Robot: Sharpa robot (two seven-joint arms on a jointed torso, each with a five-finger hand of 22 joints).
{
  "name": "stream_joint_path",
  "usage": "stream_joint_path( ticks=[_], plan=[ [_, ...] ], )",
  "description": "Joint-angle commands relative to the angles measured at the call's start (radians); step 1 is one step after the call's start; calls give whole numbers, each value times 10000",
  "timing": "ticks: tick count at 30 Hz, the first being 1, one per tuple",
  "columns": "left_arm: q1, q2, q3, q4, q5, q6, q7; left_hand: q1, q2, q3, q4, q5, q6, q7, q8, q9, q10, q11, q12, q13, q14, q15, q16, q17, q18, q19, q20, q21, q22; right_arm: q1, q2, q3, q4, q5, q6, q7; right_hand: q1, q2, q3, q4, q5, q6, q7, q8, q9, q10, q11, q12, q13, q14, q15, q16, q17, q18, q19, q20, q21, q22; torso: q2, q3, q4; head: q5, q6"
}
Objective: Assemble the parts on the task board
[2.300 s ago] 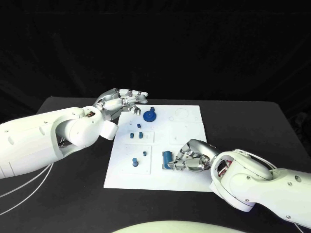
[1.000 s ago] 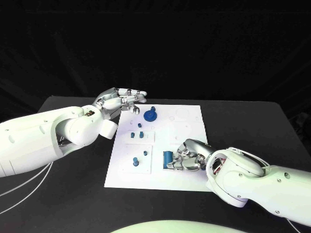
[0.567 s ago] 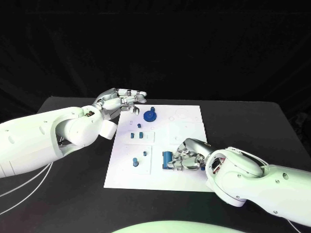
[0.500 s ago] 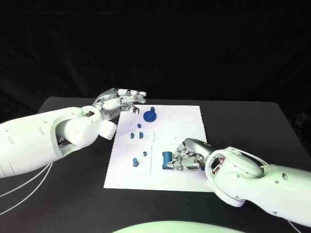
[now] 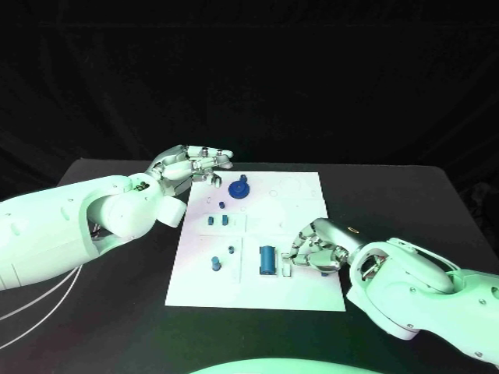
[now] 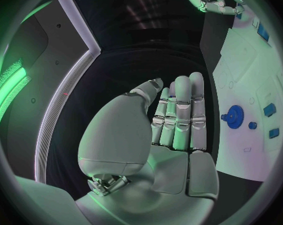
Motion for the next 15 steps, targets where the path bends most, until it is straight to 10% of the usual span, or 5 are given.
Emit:
stream_joint_path(
  ticks=[1, 15],
  plan=[
    [3, 3, 4, 13, 0, 149, 98, -40, 42, -11, 57, -24, -32, -4, 42, -16, -77, -9, 65, 17, -43, 20, -51, -14, 132, 5, 64, -65, -13, 108, -401, 6, 148, -200, -496, 254, 145, 57, -17, 105, 33, -37, -13, -45, -16, -132, 64, -309, -370, 666, 87, -48, 644, -49, 996, 59, -26, 2607, -15, -5, -34, -50, 53],
    [-2, 50, 0, 70, 0, 236, 110, -46, 55, -15, 67, -22, -40, -2, 43, -18, -94, -6, 75, 19, -43, 20, -58, -27, 132, 13, 64, -82, -26, 66, -1675, -37, 288, -1805, 220, -238, -17, -175, -109, 276, -70, -56, 61, -251, -84, 101, 125, 130, -77, 730, 142, 150, 932, -66, 1026, 126, 45, 2635, -31, -2, -69, -334, -7]
  ],
)
